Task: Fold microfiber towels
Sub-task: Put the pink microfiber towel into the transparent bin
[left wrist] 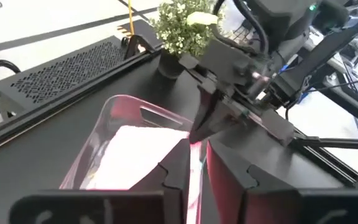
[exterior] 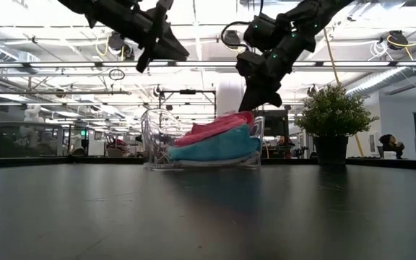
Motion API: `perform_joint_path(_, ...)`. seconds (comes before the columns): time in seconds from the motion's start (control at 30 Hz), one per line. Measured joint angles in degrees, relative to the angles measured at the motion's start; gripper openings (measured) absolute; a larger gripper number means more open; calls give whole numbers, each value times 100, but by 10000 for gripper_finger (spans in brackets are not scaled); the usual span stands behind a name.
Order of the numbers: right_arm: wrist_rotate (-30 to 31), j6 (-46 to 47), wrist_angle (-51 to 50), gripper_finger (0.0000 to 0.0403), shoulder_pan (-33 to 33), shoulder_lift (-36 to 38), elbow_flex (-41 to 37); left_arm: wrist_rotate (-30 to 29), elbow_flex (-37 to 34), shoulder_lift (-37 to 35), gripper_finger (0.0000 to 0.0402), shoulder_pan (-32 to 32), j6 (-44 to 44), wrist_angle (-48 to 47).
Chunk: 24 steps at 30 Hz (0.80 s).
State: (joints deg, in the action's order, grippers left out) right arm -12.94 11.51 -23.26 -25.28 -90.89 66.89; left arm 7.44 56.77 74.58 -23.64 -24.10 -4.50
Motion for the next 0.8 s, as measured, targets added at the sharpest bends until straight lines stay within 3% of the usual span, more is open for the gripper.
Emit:
perform_joint_path(0.27,-418,7,436,10,262,-225,0,-3,-2,38,36,50,-33,-239)
perform_joint_path(0.63,-676,425,747,120,238,-299,0,-9,-2,38,35,92,-25,-318)
perform_joint_path(0.8,-663,419,1229,143,163,92,6,-54,-2,38,35,92,7,-462)
